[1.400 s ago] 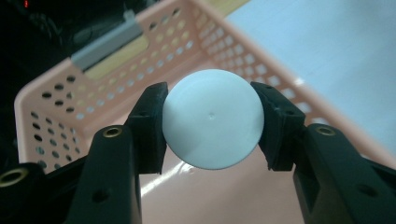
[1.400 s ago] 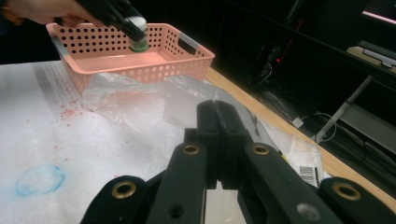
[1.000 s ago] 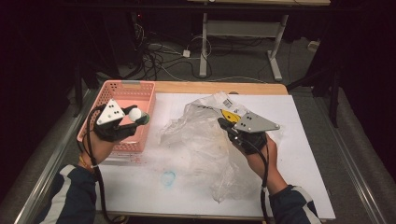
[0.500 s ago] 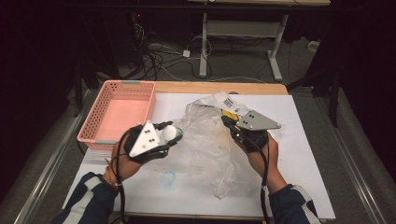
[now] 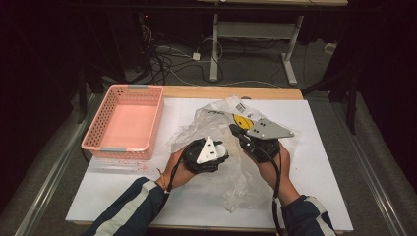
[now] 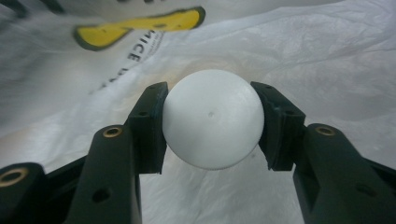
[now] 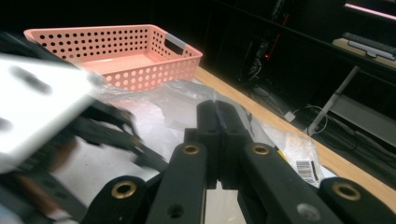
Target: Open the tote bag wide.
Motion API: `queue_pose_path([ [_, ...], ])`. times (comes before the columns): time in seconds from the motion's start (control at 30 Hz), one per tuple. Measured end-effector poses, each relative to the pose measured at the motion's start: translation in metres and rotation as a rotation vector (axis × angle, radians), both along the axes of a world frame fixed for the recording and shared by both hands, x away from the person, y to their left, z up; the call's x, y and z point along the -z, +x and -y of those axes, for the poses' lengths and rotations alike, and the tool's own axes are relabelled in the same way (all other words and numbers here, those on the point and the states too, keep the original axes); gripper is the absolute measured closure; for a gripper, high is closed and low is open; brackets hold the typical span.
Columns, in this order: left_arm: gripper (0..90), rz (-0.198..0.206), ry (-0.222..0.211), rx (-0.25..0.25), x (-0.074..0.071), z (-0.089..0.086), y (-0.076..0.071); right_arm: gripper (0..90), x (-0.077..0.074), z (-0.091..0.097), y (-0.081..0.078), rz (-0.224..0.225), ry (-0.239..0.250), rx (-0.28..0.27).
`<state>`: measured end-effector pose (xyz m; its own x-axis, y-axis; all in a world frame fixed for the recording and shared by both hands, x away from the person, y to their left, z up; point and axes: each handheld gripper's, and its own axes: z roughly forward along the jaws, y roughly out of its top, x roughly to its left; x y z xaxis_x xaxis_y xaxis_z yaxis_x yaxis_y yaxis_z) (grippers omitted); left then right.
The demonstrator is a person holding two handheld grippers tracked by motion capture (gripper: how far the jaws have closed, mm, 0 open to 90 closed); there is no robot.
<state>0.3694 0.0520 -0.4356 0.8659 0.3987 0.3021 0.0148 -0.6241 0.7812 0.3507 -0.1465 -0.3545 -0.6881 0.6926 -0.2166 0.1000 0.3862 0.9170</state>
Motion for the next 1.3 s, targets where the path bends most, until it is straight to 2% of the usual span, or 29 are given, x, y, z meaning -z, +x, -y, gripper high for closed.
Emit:
queue_pose_path([
  [0.07,48.5,0.002,0.016,-0.007,0.009,0.008,0.008,90.0,0.000,0.001,0.001,-0.004,0.002,-0.001],
  [0.13,48.5,-0.033,-0.007,-0.007,0.018,0.015,0.016,90.0,0.002,0.002,0.003,-0.017,0.002,0.001],
  [0.17,48.4,-0.025,0.006,-0.017,0.023,0.019,0.020,90.0,0.003,0.002,0.004,-0.014,-0.003,0.004],
  [0.2,48.4,-0.031,-0.008,-0.045,0.028,0.023,0.024,90.0,0.003,0.003,0.004,-0.018,-0.003,0.010],
  [0.27,48.4,-0.057,-0.022,-0.064,0.035,0.027,0.031,90.0,0.004,0.003,0.005,-0.021,-0.001,0.011],
  [0.3,48.3,-0.055,-0.006,-0.082,0.038,0.029,0.034,90.0,0.004,0.004,0.005,-0.023,-0.003,0.015],
  [0.37,47.8,-0.073,-0.036,-0.099,0.041,0.029,0.037,90.0,0.005,0.005,0.006,-0.023,-0.011,0.021],
  [0.4,47.4,-0.068,-0.032,-0.100,0.041,0.029,0.037,90.0,0.005,0.005,0.007,-0.024,-0.012,0.021],
  [0.47,35.6,-0.050,-0.013,-0.121,0.040,0.029,0.035,90.0,0.006,0.005,0.008,-0.027,-0.017,0.023],
  [0.63,28.7,-0.020,-0.021,-0.132,0.036,0.024,0.023,90.0,0.007,0.008,0.009,-0.029,-0.023,0.026],
  [0.7,28.7,0.018,0.023,-0.106,0.032,0.021,0.013,90.0,0.007,0.009,0.009,-0.032,-0.021,0.031],
  [0.77,28.7,0.070,0.074,-0.076,0.026,0.016,0.001,90.0,0.008,0.011,0.011,-0.038,-0.016,0.036],
  [0.83,28.6,0.110,0.096,-0.046,0.019,0.009,-0.013,90.0,0.009,0.013,0.012,-0.044,-0.016,0.039],
  [0.93,28.3,0.172,0.106,-0.006,0.003,-0.006,-0.038,90.0,0.010,0.015,0.012,-0.049,-0.014,0.040],
  [1.07,28.3,0.229,0.083,0.026,-0.013,-0.032,-0.065,90.0,0.010,0.017,0.011,-0.057,-0.012,0.034],
  [1.1,28.1,0.245,0.073,0.013,-0.017,-0.039,-0.069,90.0,0.010,0.018,0.011,-0.058,-0.014,0.030],
  [1.17,28.1,0.246,0.039,-0.033,-0.024,-0.057,-0.070,90.0,0.010,0.018,0.010,-0.058,-0.016,0.029],
  [1.23,28.0,0.254,0.035,-0.092,-0.026,-0.071,-0.065,90.0,0.010,0.019,0.009,-0.060,-0.018,0.029],
  [1.27,21.6,0.244,0.036,-0.125,-0.025,-0.078,-0.060,90.0,0.011,0.021,0.007,-0.064,-0.027,0.030],
  [1.3,21.6,0.229,0.031,-0.149,-0.023,-0.083,-0.056,90.0,0.011,0.021,0.007,-0.064,-0.027,0.030],
])
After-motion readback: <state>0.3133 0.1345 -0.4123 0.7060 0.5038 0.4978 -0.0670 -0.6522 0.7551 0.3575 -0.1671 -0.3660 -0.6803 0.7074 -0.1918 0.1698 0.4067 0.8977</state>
